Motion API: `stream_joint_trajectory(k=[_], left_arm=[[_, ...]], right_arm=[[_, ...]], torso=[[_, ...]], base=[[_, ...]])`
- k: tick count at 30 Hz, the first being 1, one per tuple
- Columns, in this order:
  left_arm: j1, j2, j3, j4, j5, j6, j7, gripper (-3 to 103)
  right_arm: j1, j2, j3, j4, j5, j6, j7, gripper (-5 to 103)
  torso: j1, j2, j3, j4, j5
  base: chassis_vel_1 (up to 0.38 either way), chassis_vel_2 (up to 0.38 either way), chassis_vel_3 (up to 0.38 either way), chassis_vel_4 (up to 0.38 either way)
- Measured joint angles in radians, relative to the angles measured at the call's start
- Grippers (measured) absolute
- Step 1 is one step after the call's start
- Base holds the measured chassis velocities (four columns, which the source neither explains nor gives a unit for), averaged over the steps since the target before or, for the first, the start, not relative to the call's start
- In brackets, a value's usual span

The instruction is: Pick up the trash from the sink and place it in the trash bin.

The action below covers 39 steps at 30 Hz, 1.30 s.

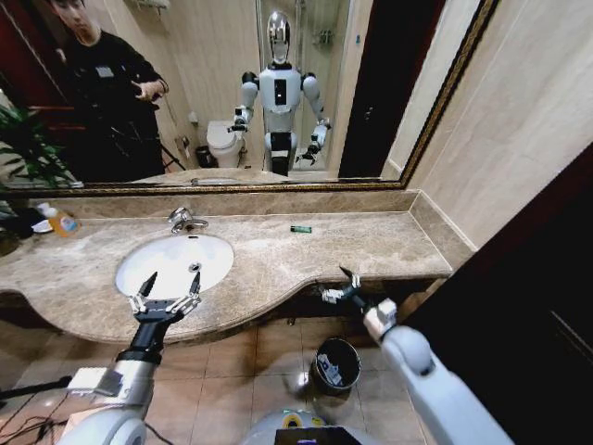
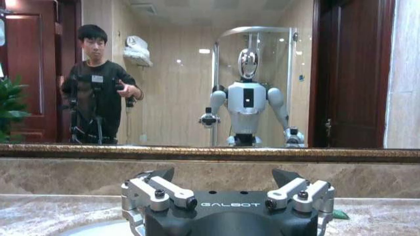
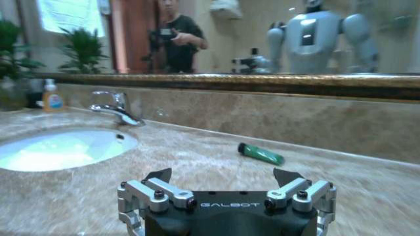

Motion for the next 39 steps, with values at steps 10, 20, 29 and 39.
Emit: stream_joint_trajectory(k=[10,20,29,39], left_arm=[[0.0,0.0,0.0,0.0,0.0,0.0,0.0,100],[0.0,0.0,0.0,0.0,0.0,0.0,0.0,100],[0.0,0.0,0.0,0.0,0.0,0.0,0.0,100],[0.0,0.0,0.0,0.0,0.0,0.0,0.0,100]], right_arm=[[0.348,0.015,-0.084,-0.354,0.035,-0.001,-0.292,100],[0.626,0.087,-0.166,-0.655,-0.066,0.017,-0.454,100],[0.827,0.177,-0.23,-0.899,-0.184,0.05,-0.473,100],[0.926,0.248,-0.231,-1.067,-0.328,0.062,-0.523,100]], torso=[[0.0,0.0,0.0,-0.0002,0.0],[0.0,0.0,0.0,-0.0003,-0.0002],[0.0,0.0,0.0,-0.0001,-0.0002],[0.0,0.0,0.0,-0.0003,-0.0002]], base=[[0.0,0.0,0.0,0.0],[0.0,0.0,0.0,0.0],[0.0,0.0,0.0,0.0],[0.0,0.0,0.0,0.0]])
